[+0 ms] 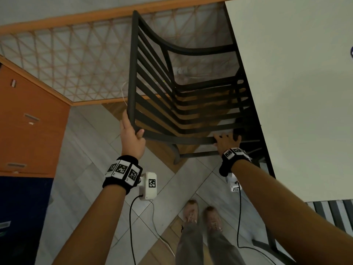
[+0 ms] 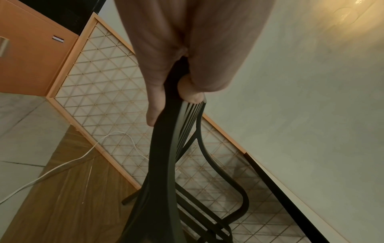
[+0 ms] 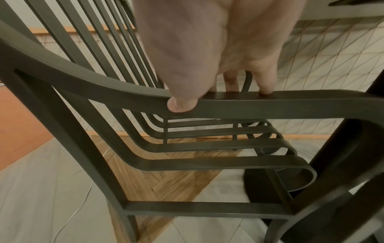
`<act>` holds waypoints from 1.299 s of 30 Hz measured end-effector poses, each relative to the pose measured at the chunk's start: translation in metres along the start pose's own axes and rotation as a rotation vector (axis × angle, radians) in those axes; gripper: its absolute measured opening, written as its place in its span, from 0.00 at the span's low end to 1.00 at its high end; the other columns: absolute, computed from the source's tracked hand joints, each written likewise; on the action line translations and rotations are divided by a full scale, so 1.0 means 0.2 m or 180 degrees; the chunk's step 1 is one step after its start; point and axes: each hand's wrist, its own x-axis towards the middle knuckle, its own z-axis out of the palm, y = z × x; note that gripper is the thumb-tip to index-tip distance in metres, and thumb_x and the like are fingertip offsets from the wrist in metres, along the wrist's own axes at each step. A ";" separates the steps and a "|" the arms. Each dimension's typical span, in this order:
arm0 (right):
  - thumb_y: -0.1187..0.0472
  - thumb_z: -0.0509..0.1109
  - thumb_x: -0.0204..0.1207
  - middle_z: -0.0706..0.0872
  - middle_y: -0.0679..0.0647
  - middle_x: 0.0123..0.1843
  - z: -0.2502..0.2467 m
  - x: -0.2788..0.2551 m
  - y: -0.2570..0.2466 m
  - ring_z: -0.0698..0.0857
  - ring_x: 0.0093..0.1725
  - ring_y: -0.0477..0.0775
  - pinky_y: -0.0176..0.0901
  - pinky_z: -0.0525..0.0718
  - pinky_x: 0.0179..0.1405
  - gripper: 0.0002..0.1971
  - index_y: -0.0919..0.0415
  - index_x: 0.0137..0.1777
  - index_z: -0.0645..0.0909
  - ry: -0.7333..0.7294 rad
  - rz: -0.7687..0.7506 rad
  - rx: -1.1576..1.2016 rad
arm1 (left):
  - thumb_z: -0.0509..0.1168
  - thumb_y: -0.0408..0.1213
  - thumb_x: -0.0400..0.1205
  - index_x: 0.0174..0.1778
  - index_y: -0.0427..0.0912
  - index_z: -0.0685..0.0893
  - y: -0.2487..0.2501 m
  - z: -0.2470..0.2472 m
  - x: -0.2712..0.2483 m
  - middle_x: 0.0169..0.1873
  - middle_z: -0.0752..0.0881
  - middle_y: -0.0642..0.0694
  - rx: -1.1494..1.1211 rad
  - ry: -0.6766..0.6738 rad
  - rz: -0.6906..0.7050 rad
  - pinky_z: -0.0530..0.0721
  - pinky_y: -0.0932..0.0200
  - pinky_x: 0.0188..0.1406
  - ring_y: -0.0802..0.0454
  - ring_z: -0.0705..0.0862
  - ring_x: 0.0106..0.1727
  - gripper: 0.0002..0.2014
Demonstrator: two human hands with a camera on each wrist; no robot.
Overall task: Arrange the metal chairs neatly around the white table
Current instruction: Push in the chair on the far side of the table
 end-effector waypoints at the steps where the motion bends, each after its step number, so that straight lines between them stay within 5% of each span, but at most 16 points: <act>1: 0.54 0.56 0.84 0.72 0.61 0.74 0.00 -0.02 -0.01 0.59 0.78 0.68 0.79 0.50 0.75 0.18 0.49 0.72 0.66 -0.0016 0.0028 0.0036 | 0.62 0.20 0.78 0.83 0.41 0.54 0.00 -0.01 0.00 0.72 0.70 0.37 0.0011 0.0001 -0.0004 0.67 0.61 0.72 0.44 0.72 0.74 0.38; 7: 0.57 0.57 0.83 0.69 0.62 0.75 0.00 -0.04 -0.01 0.58 0.78 0.68 0.80 0.50 0.75 0.20 0.46 0.73 0.65 -0.0085 0.0040 0.0101 | 0.61 0.18 0.77 0.82 0.40 0.56 0.01 -0.01 0.00 0.72 0.69 0.35 -0.0004 -0.0018 0.0000 0.73 0.47 0.75 0.41 0.73 0.73 0.38; 13: 0.55 0.57 0.83 0.70 0.60 0.76 0.00 0.00 0.00 0.60 0.77 0.68 0.81 0.51 0.74 0.19 0.44 0.73 0.65 -0.0028 0.0119 -0.0038 | 0.61 0.20 0.79 0.83 0.42 0.52 0.02 0.01 0.03 0.78 0.64 0.38 -0.0031 -0.0132 -0.0059 0.66 0.53 0.78 0.44 0.67 0.79 0.38; 18: 0.56 0.58 0.82 0.69 0.61 0.76 -0.02 -0.05 0.00 0.63 0.76 0.68 0.74 0.62 0.73 0.21 0.49 0.75 0.63 0.0062 0.0131 -0.0209 | 0.61 0.24 0.81 0.84 0.44 0.50 0.01 0.00 0.02 0.82 0.59 0.40 -0.0073 -0.0183 -0.0116 0.64 0.45 0.81 0.43 0.61 0.83 0.38; 22: 0.54 0.61 0.80 0.68 0.60 0.77 -0.04 -0.15 -0.03 0.64 0.75 0.67 0.70 0.68 0.71 0.24 0.55 0.75 0.62 0.0152 0.0045 -0.0138 | 0.62 0.25 0.81 0.84 0.47 0.46 0.07 0.00 -0.04 0.82 0.55 0.38 0.0006 -0.0185 -0.0238 0.71 0.45 0.77 0.39 0.67 0.80 0.41; 32: 0.56 0.61 0.79 0.74 0.59 0.71 -0.21 -0.63 -0.11 0.78 0.66 0.65 0.59 0.82 0.58 0.18 0.57 0.68 0.72 0.0590 -0.0570 0.0804 | 0.63 0.32 0.79 0.83 0.40 0.53 0.26 -0.02 -0.26 0.84 0.52 0.41 0.0728 -0.0331 -0.0321 0.66 0.37 0.79 0.37 0.54 0.83 0.38; 39: 0.52 0.62 0.78 0.85 0.59 0.59 -0.37 -1.22 0.21 0.83 0.57 0.65 0.54 0.83 0.52 0.13 0.54 0.58 0.81 0.0554 -0.0687 0.0840 | 0.66 0.29 0.78 0.79 0.40 0.64 0.60 0.12 -0.66 0.77 0.71 0.39 0.0267 -0.1010 -0.0107 0.70 0.43 0.76 0.40 0.71 0.76 0.32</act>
